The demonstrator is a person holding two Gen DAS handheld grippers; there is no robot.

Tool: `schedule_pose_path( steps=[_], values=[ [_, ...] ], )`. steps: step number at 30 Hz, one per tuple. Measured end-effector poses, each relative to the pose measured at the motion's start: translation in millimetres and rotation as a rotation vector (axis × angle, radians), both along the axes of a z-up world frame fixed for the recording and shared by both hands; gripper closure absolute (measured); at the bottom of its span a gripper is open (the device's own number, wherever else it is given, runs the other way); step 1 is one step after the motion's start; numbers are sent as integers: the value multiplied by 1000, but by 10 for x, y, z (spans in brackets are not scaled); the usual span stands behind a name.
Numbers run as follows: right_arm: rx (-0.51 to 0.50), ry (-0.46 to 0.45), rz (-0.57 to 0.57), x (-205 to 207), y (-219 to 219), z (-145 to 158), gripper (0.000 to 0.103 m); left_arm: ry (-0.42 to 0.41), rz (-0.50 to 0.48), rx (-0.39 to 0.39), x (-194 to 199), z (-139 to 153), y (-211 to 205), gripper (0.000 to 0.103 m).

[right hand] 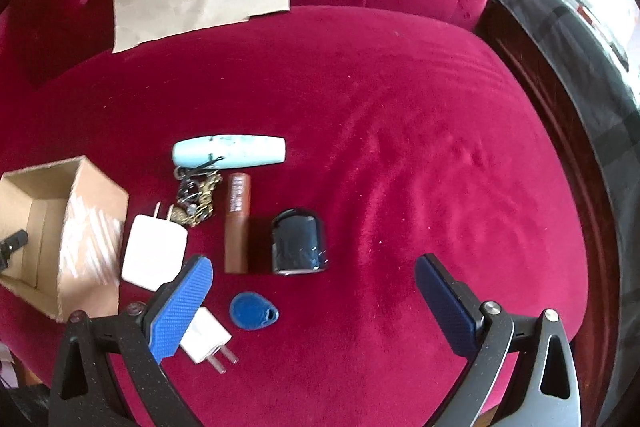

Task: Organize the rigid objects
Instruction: 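Move the left gripper to the cardboard box and clamp its wall, then grasp the black tape roll with the right gripper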

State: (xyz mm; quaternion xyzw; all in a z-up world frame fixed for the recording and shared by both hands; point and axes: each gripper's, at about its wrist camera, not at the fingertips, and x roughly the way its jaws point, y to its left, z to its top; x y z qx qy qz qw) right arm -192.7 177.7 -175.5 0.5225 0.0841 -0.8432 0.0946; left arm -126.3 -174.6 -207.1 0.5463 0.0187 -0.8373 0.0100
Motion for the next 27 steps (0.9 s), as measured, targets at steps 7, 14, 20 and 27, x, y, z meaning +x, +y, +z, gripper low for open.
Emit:
schedule_pose_path(
  steps=[7,14,20,27],
  values=[
    [-45,-46,0,-198,33,-155,20,-7,-185,65,66,76,108,85],
    [-86,-78,23,-263,9,-223,43,5,-191,59,98,92,122,89],
    [-118,-101,23,-299,17,-295,63,18,-191,38,-41,4,153,89],
    [-111,-97,6,-306,44,-306,63,25,-184,31,-36,-8,192,89]
  ],
)
